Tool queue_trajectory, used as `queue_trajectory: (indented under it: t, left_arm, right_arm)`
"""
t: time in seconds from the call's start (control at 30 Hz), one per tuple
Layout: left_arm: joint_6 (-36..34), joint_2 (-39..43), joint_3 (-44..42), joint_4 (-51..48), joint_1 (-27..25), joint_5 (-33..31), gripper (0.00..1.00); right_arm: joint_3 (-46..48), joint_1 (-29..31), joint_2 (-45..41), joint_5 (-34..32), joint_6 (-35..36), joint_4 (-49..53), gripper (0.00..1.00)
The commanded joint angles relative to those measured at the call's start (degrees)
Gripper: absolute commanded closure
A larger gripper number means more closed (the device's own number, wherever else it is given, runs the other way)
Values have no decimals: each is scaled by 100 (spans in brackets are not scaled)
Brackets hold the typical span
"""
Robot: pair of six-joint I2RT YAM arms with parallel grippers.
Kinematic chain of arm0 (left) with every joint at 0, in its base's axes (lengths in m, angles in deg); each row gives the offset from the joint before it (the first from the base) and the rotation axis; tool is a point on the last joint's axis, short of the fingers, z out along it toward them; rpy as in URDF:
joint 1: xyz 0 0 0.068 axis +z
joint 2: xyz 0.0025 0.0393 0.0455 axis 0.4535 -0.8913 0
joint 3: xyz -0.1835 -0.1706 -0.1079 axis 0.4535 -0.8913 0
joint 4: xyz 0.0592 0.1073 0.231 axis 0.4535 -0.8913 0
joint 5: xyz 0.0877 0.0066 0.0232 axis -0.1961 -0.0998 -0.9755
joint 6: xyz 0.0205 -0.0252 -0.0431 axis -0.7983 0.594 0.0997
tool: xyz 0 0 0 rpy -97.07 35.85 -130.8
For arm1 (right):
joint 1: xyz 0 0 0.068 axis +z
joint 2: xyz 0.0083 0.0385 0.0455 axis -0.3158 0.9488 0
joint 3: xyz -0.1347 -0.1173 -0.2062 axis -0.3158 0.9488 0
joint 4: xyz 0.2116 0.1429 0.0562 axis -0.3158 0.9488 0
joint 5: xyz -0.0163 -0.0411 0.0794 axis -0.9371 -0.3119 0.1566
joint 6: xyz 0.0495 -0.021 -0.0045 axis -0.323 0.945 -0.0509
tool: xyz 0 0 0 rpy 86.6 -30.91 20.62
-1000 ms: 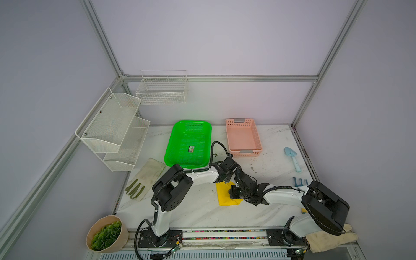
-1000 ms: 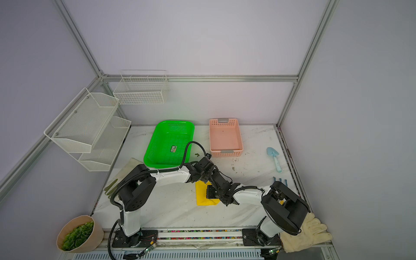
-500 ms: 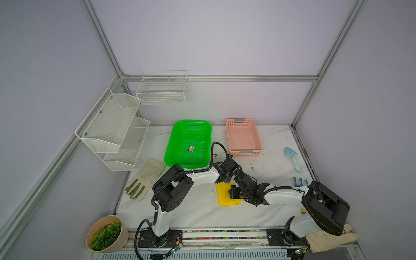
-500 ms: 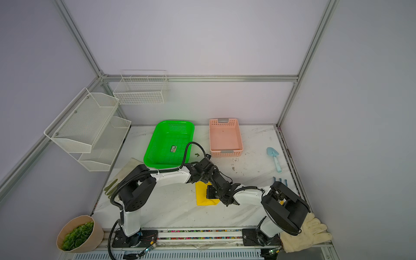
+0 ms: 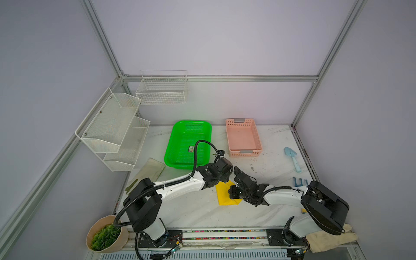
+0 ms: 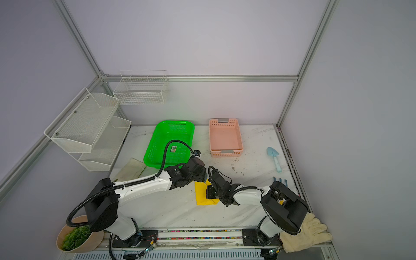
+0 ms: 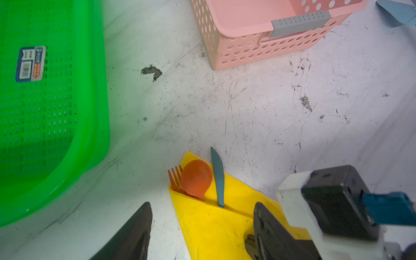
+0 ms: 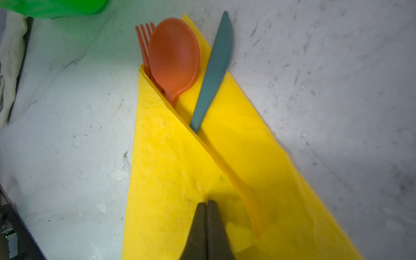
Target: Place the utensils on the paper napkin and roll it up
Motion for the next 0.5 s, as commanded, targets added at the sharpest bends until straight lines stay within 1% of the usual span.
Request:
queue_trajectory:
  t: [0.0,0.07,0.17,0.33,0.4,0.47]
  left_arm:
    - [573,-191,-400,-269,-280,34,34]
    - [777,-305,-473,-260,-403,58,38]
    - [910,-437,-440,-357,-568,-104,38]
    - [1011,-577,-399,-493,-619,-251,36]
    - [1060,-640,-394,-546,-619,-335,37]
    - [1206,-713,-427,-598,-616,-414,39]
  right_arm:
    - [228,36,348,56,47,679,100]
    - [246,38,365,76,48,641,100]
    - [247,38,357,86,49,647,100]
    - [256,36,293,70,50,647,100]
    - [267,38,270,57,49,645,100]
    - [282,38,263,67,45,641,100]
